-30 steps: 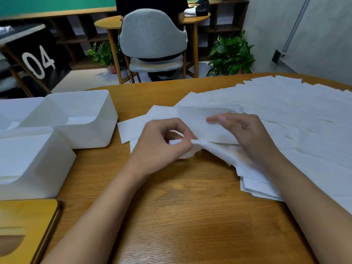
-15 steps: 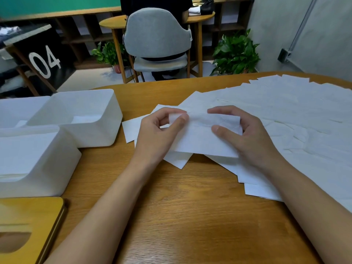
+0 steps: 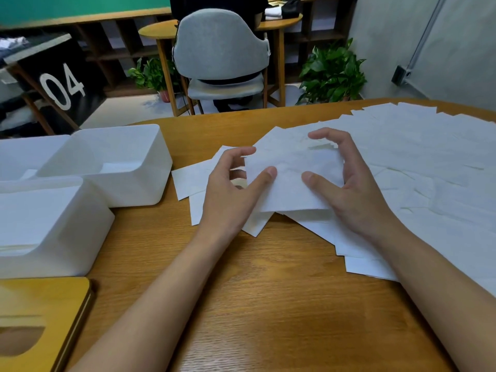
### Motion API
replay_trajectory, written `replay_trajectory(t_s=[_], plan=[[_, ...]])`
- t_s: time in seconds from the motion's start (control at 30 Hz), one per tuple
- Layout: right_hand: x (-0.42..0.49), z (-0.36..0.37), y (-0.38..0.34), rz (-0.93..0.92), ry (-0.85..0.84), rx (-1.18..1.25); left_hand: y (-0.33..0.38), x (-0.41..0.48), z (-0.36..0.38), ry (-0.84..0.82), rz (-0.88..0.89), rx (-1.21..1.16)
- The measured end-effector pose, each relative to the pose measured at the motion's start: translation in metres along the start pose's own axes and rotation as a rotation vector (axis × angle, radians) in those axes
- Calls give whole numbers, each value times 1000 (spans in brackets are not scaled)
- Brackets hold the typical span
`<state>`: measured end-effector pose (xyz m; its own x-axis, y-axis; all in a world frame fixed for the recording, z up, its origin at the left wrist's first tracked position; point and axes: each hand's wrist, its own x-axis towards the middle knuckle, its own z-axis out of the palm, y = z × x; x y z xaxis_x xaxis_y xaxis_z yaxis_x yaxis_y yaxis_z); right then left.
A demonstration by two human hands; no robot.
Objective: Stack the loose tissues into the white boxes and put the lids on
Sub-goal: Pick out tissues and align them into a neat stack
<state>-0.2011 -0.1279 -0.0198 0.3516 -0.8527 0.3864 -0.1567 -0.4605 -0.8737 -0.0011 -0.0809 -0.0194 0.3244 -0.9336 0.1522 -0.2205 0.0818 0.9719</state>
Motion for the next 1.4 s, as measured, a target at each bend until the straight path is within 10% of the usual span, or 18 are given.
replay_trajectory(t_s=[0.17,0.33,0.53,1.07,1.4], plan=[[2,-5,2,68,-77,32,4,2,-10,-136,-80,-95],[4,-5,15,156,-13,-79,-5,14,-31,-315,192,575],[5,-4,19,195,39,-110,-2,16,-43,-588,146,720],[-3,3,10,33,-177,-138,5,3,-20,-246,545,366],[5,-8,6,197,97,113,8,15,-37,-122,210,132]])
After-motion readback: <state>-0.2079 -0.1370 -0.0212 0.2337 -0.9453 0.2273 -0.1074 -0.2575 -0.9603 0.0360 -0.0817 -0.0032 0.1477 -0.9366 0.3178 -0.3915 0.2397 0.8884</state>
